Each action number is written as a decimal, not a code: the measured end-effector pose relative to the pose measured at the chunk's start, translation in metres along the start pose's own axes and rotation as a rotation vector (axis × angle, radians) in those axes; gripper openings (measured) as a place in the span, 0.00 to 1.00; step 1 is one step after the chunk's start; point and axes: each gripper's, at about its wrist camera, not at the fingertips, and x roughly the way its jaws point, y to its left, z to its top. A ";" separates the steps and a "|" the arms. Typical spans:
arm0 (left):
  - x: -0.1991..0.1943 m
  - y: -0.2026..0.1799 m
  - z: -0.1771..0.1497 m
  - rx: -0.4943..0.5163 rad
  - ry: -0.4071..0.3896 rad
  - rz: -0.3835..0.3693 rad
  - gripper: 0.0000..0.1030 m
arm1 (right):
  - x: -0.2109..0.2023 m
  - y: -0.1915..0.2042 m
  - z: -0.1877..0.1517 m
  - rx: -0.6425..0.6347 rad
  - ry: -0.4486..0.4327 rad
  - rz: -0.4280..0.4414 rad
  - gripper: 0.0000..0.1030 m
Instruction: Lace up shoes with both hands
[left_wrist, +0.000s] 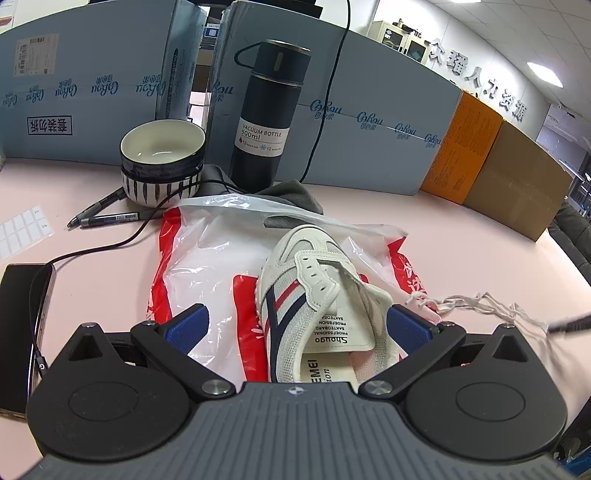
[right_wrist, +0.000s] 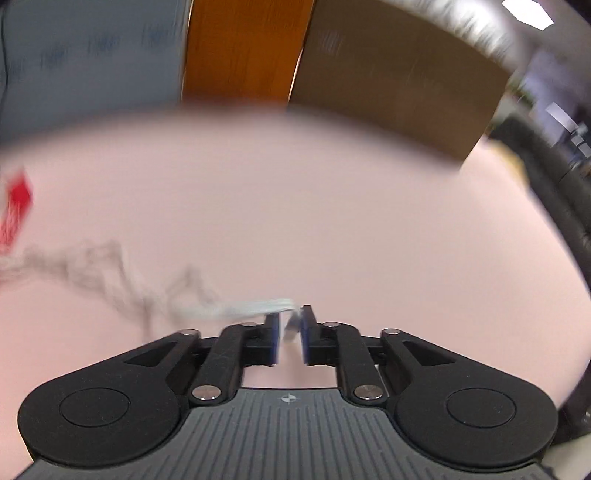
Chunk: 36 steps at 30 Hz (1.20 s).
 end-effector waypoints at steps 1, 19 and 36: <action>-0.001 0.001 0.000 -0.005 -0.004 0.004 1.00 | 0.003 0.004 -0.005 -0.040 0.035 0.026 0.28; -0.004 0.013 0.005 -0.031 -0.030 0.050 1.00 | -0.040 0.167 0.011 -0.417 -0.447 0.378 0.59; 0.000 0.007 0.001 0.114 -0.025 0.024 1.00 | -0.050 0.253 0.030 -0.362 -0.377 0.770 0.59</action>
